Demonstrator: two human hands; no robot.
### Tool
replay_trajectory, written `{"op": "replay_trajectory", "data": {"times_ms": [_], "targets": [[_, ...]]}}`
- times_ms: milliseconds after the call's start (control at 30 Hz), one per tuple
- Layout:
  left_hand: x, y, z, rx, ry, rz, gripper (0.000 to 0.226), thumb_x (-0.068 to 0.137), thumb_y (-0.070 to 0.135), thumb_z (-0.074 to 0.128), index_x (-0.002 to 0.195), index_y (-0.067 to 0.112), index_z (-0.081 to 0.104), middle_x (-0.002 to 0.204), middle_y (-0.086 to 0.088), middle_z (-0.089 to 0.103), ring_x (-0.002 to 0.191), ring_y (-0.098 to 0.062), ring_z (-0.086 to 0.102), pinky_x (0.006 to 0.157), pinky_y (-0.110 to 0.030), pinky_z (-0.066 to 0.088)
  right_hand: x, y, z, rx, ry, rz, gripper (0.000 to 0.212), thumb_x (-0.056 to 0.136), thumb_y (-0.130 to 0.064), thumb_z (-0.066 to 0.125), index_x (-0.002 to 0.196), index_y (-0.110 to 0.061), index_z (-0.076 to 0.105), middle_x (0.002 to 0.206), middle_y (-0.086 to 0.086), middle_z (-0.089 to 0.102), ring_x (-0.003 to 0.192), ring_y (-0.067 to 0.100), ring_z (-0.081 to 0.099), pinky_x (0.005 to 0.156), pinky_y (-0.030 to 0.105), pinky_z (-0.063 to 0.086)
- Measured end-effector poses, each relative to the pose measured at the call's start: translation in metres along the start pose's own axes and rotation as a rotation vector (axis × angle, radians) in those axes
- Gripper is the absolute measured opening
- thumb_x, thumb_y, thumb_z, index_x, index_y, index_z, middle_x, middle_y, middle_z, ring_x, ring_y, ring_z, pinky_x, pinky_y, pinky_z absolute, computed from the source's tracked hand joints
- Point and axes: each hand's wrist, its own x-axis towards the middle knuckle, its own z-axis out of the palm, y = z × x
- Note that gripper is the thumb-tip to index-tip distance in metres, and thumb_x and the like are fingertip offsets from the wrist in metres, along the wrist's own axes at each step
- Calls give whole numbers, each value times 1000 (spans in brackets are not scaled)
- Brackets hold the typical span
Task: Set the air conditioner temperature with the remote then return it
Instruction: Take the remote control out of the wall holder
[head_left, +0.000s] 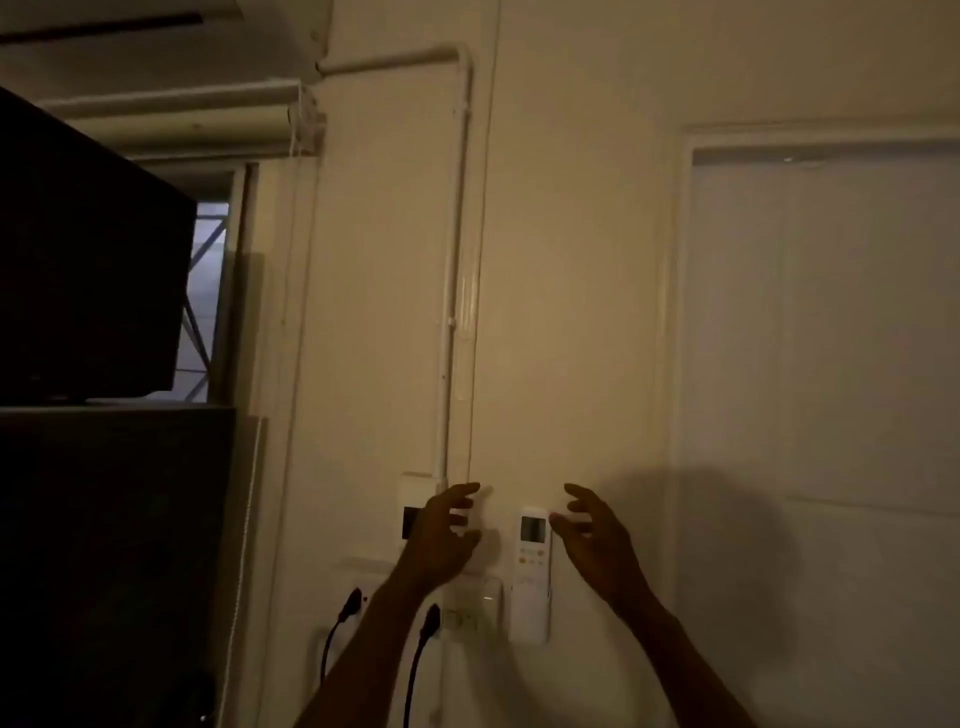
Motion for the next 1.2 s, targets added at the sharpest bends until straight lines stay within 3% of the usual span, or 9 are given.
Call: {"op": "replay_trajectory", "data": {"times_ms": [67,167,333,433,600,767,900,1033,1200], "targets": [[9,-14,15,-163,92,-13,49,81,-9,62,124,15,56,124,-14,59,97,-15,60,71,-14,56,4,15,13,97,49,18,42,83,-17,63,122,-26,50,115,4,58,99,20,59,67,13,42],[22,-28,39,-277,174,-28,43,82,-14,56,118,10,60,116,-10,65,95,-11,63,69,-7,52,6,35,28,217,143,32,36,86,-10,57,118,-27,54,110,1,61,99,16,59,70,13,44],[26,-38,70,-431,132,-26,36,84,-10,59,109,16,64,101,2,68,87,-6,68,68,-9,53,7,56,46,387,203,3,28,87,-17,53,112,-28,60,109,-5,66,99,15,63,88,45,55],[24,-46,79,-496,139,-17,37,80,-6,65,102,24,69,99,4,74,91,-10,70,70,-16,56,5,61,51,393,224,8,29,84,-17,53,110,-24,63,111,-3,67,102,15,63,92,48,52],[22,-52,80,-490,124,19,41,82,-7,64,103,28,66,92,18,74,92,-3,69,69,-11,54,0,68,54,346,213,-35,33,84,-6,59,113,-22,63,114,-5,66,103,7,62,92,33,53],[23,-62,81,-504,104,53,42,82,-8,64,114,19,63,104,8,72,97,-6,69,72,-14,55,-8,72,58,331,166,-62,44,81,-10,65,120,-30,57,117,-20,60,102,-10,57,77,5,49],[23,-68,81,-490,69,75,49,80,-10,65,120,17,61,103,16,73,101,-5,67,75,-13,54,-9,76,62,298,168,-97,51,79,-6,66,124,-26,54,124,-16,58,110,-4,55,78,7,49],[24,-69,81,-504,66,83,53,78,-12,65,118,23,61,112,10,70,102,-7,67,76,-16,56,-12,78,64,293,168,-124,54,79,-7,66,126,-29,50,127,-18,56,113,-3,55,82,12,51],[23,-69,81,-506,44,70,54,78,-12,65,120,22,60,110,12,71,103,-8,67,76,-16,55,-12,79,65,258,169,-134,54,78,-5,66,126,-23,50,124,-24,53,107,-20,50,80,2,46]]}}
